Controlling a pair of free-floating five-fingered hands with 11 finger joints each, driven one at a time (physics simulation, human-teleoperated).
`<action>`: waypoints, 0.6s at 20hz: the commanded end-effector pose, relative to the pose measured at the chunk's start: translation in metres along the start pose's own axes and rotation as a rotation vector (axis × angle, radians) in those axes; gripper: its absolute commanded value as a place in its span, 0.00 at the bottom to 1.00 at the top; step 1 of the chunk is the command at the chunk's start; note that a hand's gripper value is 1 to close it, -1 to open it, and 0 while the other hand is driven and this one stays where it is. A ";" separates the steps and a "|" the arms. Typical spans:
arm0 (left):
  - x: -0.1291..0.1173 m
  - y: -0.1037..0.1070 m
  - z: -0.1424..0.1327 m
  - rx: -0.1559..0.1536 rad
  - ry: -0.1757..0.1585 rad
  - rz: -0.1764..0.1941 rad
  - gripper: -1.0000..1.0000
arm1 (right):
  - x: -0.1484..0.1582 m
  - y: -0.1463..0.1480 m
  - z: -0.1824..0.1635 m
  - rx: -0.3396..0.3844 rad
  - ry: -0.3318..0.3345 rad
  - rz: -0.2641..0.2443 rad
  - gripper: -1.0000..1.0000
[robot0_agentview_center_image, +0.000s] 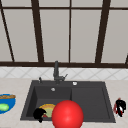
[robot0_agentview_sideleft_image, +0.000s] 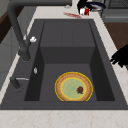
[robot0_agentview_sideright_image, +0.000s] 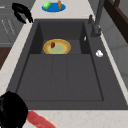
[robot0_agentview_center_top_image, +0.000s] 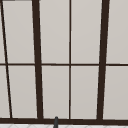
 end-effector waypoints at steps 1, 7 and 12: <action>0.000 0.000 0.000 0.000 0.000 0.000 0.50 | 0.000 0.000 0.007 0.113 -0.033 0.004 1.00; 0.000 0.000 0.000 0.000 0.000 0.000 0.50 | -0.001 -0.002 0.007 0.078 -0.033 0.023 1.00; 0.000 0.000 0.000 0.000 0.000 0.000 0.50 | -0.003 -0.002 0.007 0.082 -0.041 0.017 1.00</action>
